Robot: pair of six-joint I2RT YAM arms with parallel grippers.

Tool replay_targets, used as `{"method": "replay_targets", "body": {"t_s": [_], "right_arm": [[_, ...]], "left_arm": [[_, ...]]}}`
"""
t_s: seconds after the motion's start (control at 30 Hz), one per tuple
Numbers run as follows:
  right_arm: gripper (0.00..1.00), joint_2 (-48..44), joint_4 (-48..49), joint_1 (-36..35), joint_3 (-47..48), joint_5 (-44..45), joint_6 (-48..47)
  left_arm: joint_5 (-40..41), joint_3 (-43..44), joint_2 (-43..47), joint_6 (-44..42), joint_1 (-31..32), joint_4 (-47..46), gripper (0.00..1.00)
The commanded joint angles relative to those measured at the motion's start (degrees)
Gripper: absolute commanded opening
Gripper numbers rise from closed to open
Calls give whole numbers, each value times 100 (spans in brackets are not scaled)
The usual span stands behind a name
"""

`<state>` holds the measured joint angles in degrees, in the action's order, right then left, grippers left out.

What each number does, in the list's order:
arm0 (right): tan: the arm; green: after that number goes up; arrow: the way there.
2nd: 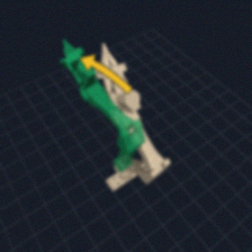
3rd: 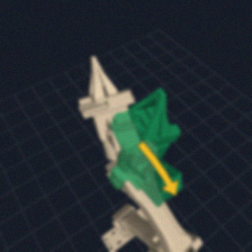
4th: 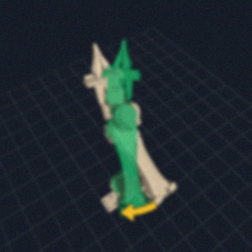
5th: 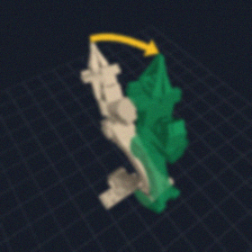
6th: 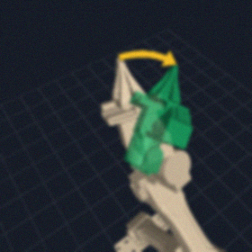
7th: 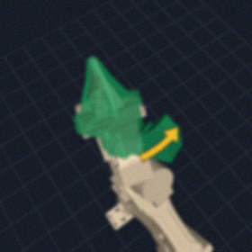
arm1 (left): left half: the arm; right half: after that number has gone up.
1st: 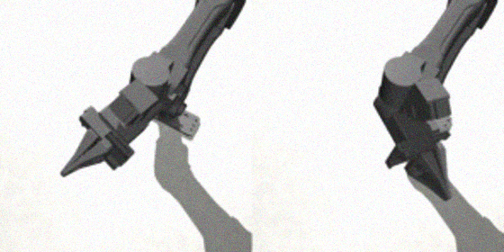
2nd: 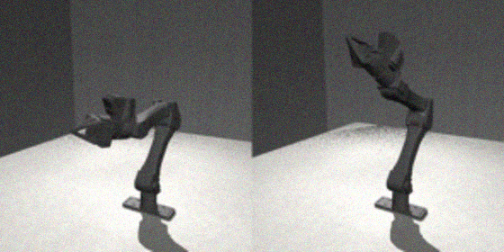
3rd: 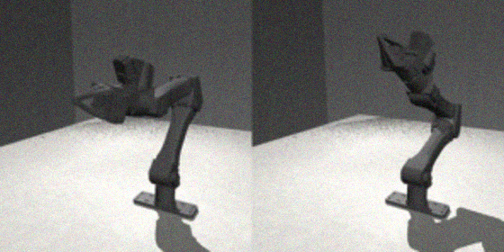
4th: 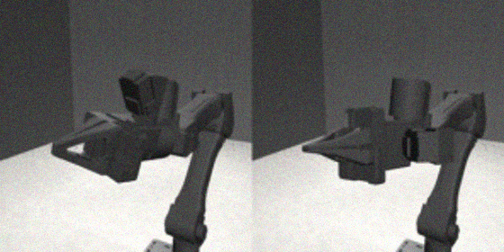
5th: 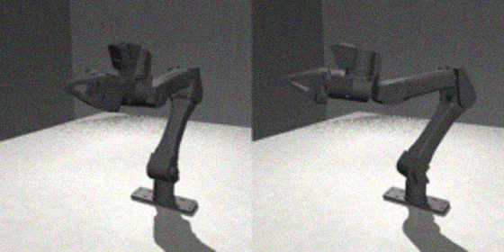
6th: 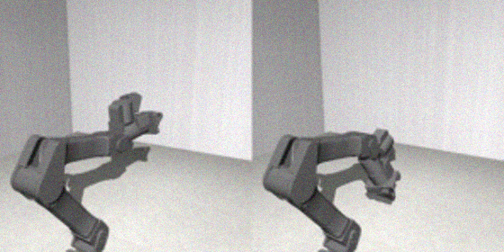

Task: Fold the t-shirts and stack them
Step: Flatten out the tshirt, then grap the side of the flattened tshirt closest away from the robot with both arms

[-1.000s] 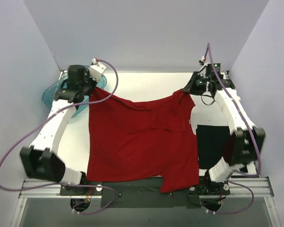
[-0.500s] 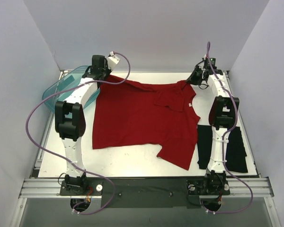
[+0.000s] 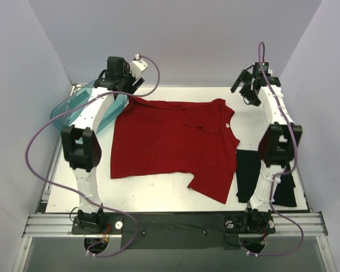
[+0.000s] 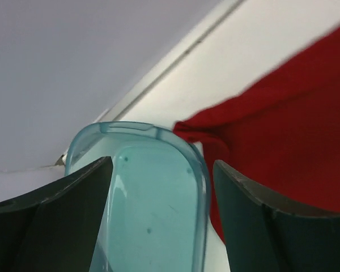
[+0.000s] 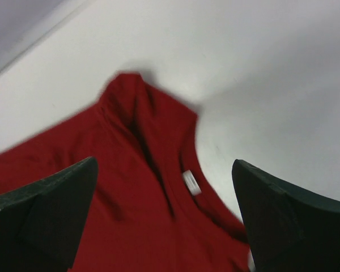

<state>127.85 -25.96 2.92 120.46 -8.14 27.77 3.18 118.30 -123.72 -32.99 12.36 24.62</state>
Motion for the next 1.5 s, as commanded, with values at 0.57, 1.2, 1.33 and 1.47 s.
{"method": "replay_targets", "body": {"t_s": [0.57, 1.2, 1.33, 1.47], "right_arm": [[80, -4964, -1720, -2708, -7519, 182, 1872], [18, -4268, -428, -2973, -8698, -302, 1644], [0, -4803, -533, -2710, -8786, -337, 1653], [0, -5682, -1270, -2437, -8497, -425, 1662]], "left_arm": [[-1856, -6458, 4286, -3880, -137, 2170, 68], [-1391, -7699, 4075, -3249, -50, 685, 60], [-1469, -7813, 4303, -3152, -58, 824, 15], [-1399, -7455, 4725, -2784, -172, 1498, 0]]}}
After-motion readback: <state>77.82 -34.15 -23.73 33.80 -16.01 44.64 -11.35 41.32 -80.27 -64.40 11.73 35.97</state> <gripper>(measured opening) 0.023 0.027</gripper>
